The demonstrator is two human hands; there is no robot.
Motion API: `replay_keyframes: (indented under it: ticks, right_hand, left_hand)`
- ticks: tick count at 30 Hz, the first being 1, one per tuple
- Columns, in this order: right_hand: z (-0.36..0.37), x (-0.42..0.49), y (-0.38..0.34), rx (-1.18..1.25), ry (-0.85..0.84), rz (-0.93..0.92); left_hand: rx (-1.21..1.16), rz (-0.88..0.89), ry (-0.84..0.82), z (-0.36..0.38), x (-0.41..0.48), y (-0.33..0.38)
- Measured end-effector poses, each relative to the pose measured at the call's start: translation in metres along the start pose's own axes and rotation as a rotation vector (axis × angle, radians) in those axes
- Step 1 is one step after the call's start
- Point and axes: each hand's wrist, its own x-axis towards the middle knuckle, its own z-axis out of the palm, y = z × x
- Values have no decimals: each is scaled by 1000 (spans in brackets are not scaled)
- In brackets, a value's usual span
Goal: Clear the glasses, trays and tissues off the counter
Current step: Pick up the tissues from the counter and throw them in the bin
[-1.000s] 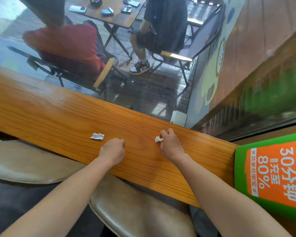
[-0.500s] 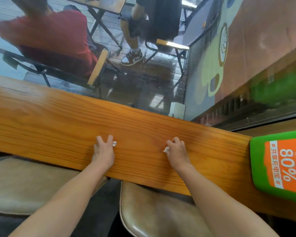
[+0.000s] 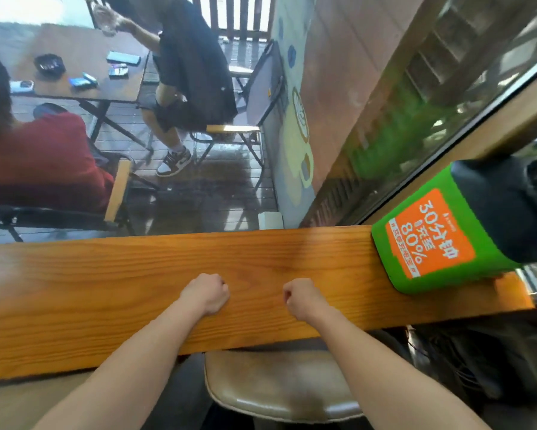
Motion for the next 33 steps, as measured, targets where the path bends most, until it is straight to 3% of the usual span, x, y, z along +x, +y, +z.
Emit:
replay_keyframes:
  ticks: [4,9,18,21,26,33]
  right_hand:
    - [-35,-45,43,42,149,88]
    - [-60,-115,125,164,387,174]
    - [-28,-250,317,337,562,393]
    - [-9,-282,355,356,578,443]
    - [8,-306,384,406,620,520]
    - [32,-286,398,520,613,571]
  left_hand:
    - [64,130,85,-12,-12,79]
    - [186,297,65,11,-26,191]
    - [630,676,-119,151,-116,393]
    - [743,772,-181,195,-151,430]
    - [762,841,-141,228,-168,468]
    - [702,774,-157,251,-140,487]
